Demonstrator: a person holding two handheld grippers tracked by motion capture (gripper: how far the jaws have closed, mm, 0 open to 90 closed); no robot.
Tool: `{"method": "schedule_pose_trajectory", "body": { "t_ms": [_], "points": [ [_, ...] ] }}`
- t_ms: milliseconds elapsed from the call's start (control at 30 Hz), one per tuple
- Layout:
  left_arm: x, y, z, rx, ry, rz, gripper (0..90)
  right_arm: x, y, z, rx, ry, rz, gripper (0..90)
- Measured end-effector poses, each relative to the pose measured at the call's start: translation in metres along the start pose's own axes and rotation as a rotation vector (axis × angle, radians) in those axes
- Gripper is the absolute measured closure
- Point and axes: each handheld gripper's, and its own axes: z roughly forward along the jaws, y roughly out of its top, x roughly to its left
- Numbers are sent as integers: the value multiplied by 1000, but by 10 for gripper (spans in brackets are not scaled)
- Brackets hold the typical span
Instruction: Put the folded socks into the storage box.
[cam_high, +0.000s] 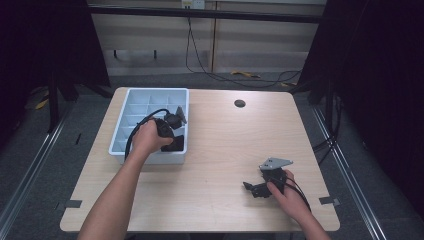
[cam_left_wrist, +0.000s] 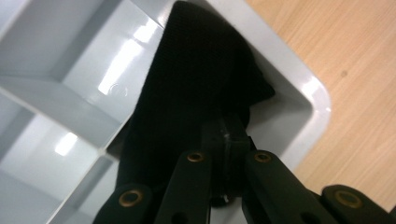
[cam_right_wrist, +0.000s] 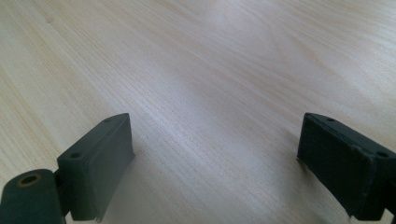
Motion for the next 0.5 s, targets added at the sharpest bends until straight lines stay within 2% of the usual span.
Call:
{"method": "schedule_pose_trajectory", "body": {
  "t_ms": [33, 100, 133, 233, 300, 333, 500],
  "points": [
    [-1, 0, -10, 0, 11, 3, 900, 0, 0, 0, -1, 0, -1, 97],
    [-1, 0, -21, -12, 24, 5, 900, 0, 0, 0, -1, -1, 1, 97],
    [-1, 0, -21, -12, 24, 5, 900, 0, 0, 0, -1, -1, 1, 97],
    [-2, -1, -41, -37, 49, -4, 900, 0, 0, 0, -3, -1, -1, 97],
    [-2, 0, -45, -37, 53, 5, 900, 0, 0, 0, -2, -1, 0, 97],
    [-1, 1, -52, -46, 61, 0, 900, 0, 0, 0, -2, -1, 0, 97],
    [0, 5, -59, -48, 83, -2, 900, 0, 0, 0, -2, -1, 0, 97]
  ]
}}
